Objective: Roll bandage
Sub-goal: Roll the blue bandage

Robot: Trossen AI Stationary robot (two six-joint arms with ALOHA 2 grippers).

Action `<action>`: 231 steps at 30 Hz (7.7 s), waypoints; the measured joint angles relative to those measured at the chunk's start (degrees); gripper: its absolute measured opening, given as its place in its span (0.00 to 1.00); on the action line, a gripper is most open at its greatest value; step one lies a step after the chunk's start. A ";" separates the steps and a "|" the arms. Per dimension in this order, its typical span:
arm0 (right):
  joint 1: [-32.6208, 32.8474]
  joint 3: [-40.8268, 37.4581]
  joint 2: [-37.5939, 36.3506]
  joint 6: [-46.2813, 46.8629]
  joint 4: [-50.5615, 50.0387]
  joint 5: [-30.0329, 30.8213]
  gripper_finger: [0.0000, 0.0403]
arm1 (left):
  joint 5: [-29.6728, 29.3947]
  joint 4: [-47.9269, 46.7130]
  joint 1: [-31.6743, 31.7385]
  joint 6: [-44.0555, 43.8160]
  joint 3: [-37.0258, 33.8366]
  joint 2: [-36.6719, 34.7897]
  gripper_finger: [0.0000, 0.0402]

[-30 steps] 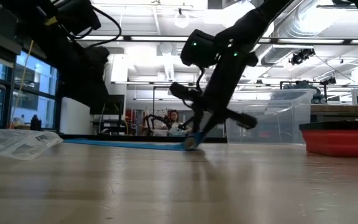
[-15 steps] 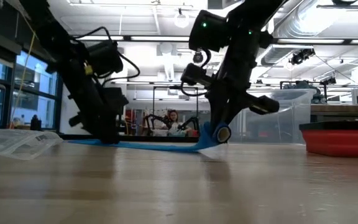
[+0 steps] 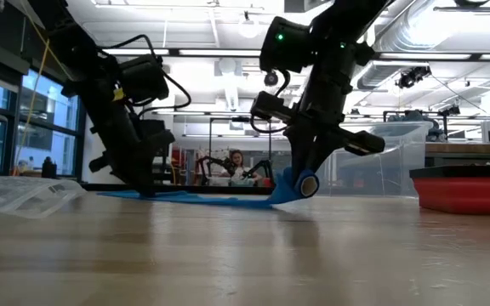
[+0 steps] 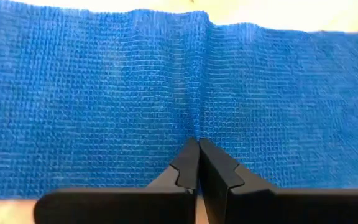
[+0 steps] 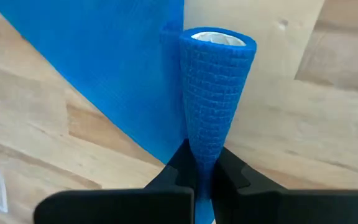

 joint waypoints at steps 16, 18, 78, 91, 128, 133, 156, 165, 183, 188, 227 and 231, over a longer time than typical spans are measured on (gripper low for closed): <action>-4.15 0.04 -2.78 -6.55 -10.01 1.12 0.01 | 2.22 -1.35 -16.85 -32.73 -0.42 -3.61 0.00; -4.42 0.08 -3.08 -8.11 -11.93 1.14 0.01 | 1.63 -1.29 -18.72 -35.21 -0.42 -3.54 0.00; -4.19 0.00 -3.06 -8.60 -21.92 3.40 0.01 | 4.13 -18.43 -10.08 -21.87 -5.16 -15.72 0.01; -4.19 0.00 -3.10 -9.34 -21.42 2.30 0.04 | 4.93 -19.24 -10.40 -22.68 -5.33 -17.88 0.03; -5.97 0.02 -6.57 -16.05 -24.13 3.82 0.31 | 3.36 -24.11 -10.38 -21.16 -5.01 -18.08 0.03; -6.27 0.02 -6.60 -16.59 -24.53 3.52 0.33 | 3.16 -23.98 -10.38 -21.18 -5.05 -18.06 0.03; -6.24 -0.44 -5.39 -16.55 -16.83 6.60 0.15 | 3.80 -29.51 -10.34 -20.70 -5.08 -18.07 0.03; -6.22 -4.11 -2.95 -14.48 -10.87 7.34 0.00 | 3.23 -29.29 -10.38 -21.62 -5.09 -18.08 0.03; -3.15 -7.29 -1.49 -8.08 1.49 6.11 0.00 | 2.57 -29.44 -10.38 -21.11 -5.16 -18.02 0.03; -1.87 -7.00 -2.00 -6.55 2.87 4.83 0.00 | 2.51 -29.44 -10.38 -21.48 -5.16 -18.02 0.03; -1.32 -2.51 3.78 -4.39 9.75 8.87 0.00 | -0.01 -34.71 -10.38 -14.60 -5.16 -18.06 0.03; -0.80 -2.51 3.83 -2.81 13.67 9.38 0.00 | 0.00 -34.69 -10.38 -14.60 -5.16 -18.04 0.03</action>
